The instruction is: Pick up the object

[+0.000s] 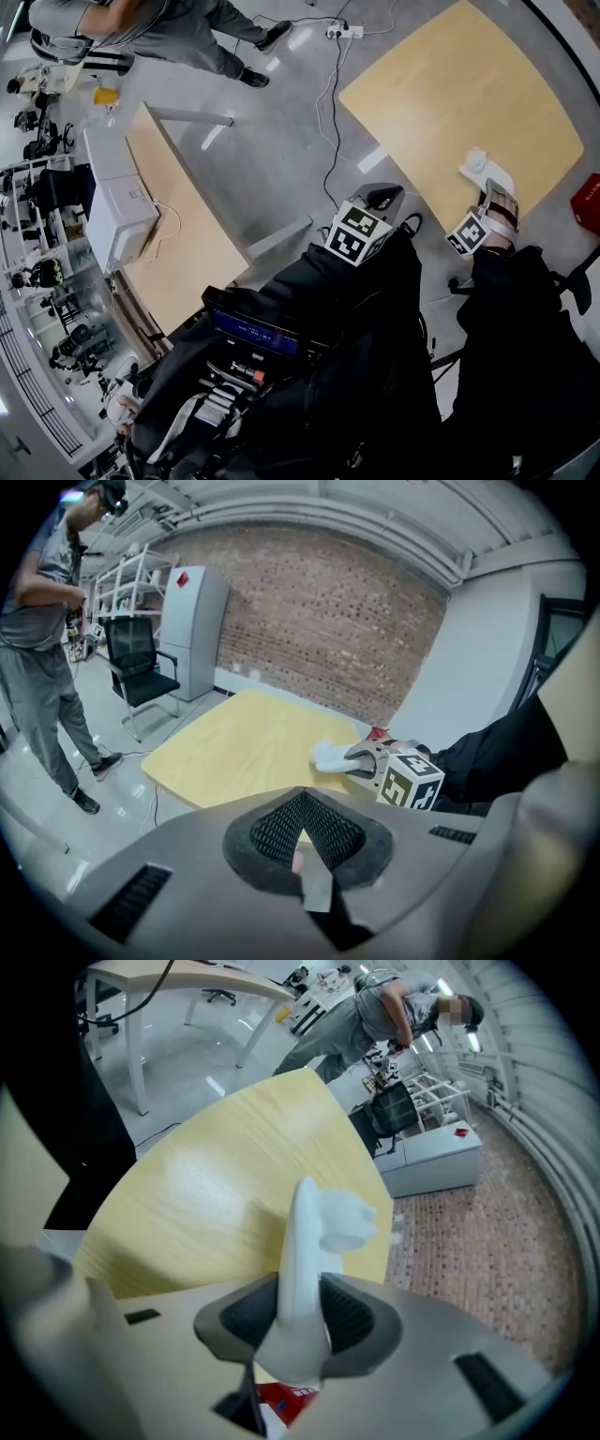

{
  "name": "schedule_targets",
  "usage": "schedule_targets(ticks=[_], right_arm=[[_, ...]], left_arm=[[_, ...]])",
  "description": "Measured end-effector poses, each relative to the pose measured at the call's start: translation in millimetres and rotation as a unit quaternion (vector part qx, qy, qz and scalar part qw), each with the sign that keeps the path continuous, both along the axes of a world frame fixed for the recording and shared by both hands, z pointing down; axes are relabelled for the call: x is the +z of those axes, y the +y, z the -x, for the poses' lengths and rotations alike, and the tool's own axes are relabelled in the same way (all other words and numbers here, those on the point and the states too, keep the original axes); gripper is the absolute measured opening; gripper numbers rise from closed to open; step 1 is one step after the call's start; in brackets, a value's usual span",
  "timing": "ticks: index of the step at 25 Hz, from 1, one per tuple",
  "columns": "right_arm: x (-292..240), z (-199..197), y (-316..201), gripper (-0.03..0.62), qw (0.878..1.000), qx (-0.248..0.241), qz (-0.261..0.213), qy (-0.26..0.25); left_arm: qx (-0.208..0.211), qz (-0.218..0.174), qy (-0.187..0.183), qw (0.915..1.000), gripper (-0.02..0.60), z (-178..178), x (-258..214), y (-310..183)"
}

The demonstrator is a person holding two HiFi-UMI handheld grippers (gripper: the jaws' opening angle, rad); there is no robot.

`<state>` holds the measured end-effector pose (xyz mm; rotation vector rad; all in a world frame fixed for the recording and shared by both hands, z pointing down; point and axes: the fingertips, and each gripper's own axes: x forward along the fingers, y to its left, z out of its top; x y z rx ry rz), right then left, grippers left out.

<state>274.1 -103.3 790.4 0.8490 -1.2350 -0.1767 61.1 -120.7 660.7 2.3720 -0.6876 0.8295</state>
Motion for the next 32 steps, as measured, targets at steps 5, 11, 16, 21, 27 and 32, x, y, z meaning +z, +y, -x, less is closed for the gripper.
schedule_targets(ticks=[5,11,16,21,27,32], right_arm=[[-48.1,5.3,-11.4,0.146,0.997,0.021,-0.064,-0.026],[-134.1,13.7,-15.7,0.146,0.982,0.079,-0.159,-0.072],[-210.0,20.2,-12.4,0.146,0.952,0.143,-0.241,-0.124],[-269.5,20.3,-6.9,0.146,0.915,0.195,-0.312,-0.168],[-316.5,19.4,-3.0,0.146,0.882,0.221,-0.368,-0.194],[-345.0,22.3,4.9,0.146,0.868,0.227,-0.395,-0.198]], left_arm=[[-0.001,-0.011,0.014,0.9998,0.0,-6.6,-14.9,-7.6],[0.007,-0.052,0.042,0.9978,0.0,-22.7,-53.4,-23.1],[0.016,-0.077,0.071,0.9944,0.0,-35.1,-93.2,-33.7],[0.019,-0.098,0.093,0.9906,0.0,-41.3,-120.7,-41.7],[0.023,-0.124,0.111,0.9857,0.0,-47.6,-148.1,-55.0],[0.026,-0.147,0.126,0.9808,0.0,-47.0,-172.8,-59.4]])
